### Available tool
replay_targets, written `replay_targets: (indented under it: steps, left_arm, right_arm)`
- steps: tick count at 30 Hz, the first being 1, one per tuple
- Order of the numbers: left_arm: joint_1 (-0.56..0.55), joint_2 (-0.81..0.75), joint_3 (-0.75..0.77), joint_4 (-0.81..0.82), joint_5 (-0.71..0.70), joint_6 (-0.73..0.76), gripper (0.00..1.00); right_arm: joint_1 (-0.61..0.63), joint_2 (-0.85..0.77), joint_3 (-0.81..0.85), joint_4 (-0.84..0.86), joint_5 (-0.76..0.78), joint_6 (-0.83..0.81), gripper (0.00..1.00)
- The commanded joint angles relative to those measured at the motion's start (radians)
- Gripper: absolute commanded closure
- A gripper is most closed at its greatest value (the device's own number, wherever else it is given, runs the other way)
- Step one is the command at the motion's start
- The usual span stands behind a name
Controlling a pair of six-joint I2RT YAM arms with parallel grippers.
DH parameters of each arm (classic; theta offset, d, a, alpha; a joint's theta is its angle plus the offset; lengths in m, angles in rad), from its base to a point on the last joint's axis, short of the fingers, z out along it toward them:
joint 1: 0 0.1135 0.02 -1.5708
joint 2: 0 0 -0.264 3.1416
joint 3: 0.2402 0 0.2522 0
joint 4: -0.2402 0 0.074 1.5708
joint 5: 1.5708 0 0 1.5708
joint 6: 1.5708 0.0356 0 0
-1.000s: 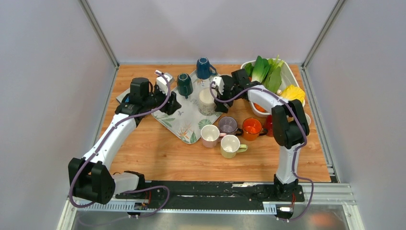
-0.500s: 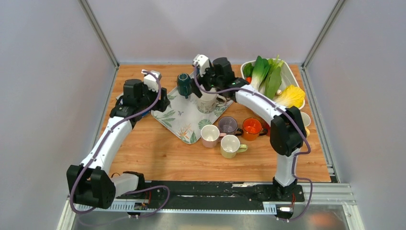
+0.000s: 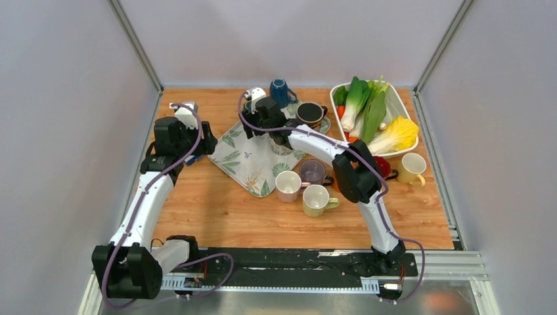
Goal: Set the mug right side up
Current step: Turn over the cup on the tray.
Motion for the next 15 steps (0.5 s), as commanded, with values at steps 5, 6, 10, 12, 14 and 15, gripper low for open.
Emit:
replay_targets:
  steps: [5, 6, 10, 12, 14, 15]
  left_arm:
    - [0.056, -0.049, -0.036, 0.044, 0.026, -0.052, 0.29]
    - [0.059, -0.05, -0.037, 0.045, 0.031, -0.053, 0.29]
    - [0.068, -0.063, -0.045, 0.041, 0.036, -0.053, 0.29]
    - [0.074, -0.067, -0.048, 0.038, 0.038, -0.052, 0.29]
    - [0.079, -0.071, -0.053, 0.039, 0.039, -0.053, 0.29]
    - [0.08, -0.073, -0.055, 0.039, 0.04, -0.054, 0.29]
  right_arm:
    - [-0.009, 0.068, 0.063, 0.005, 0.053, 0.105, 0.33]
    - [-0.009, 0.085, 0.072, 0.005, 0.046, 0.103, 0.34]
    - [-0.009, 0.16, 0.147, 0.002, 0.037, 0.075, 0.4]
    - [-0.007, 0.2, 0.199, -0.014, 0.044, 0.06, 0.43]
    - [-0.007, 0.227, 0.235, -0.026, 0.049, 0.054, 0.45]
    - [-0.006, 0.231, 0.239, -0.027, 0.05, 0.051, 0.45]
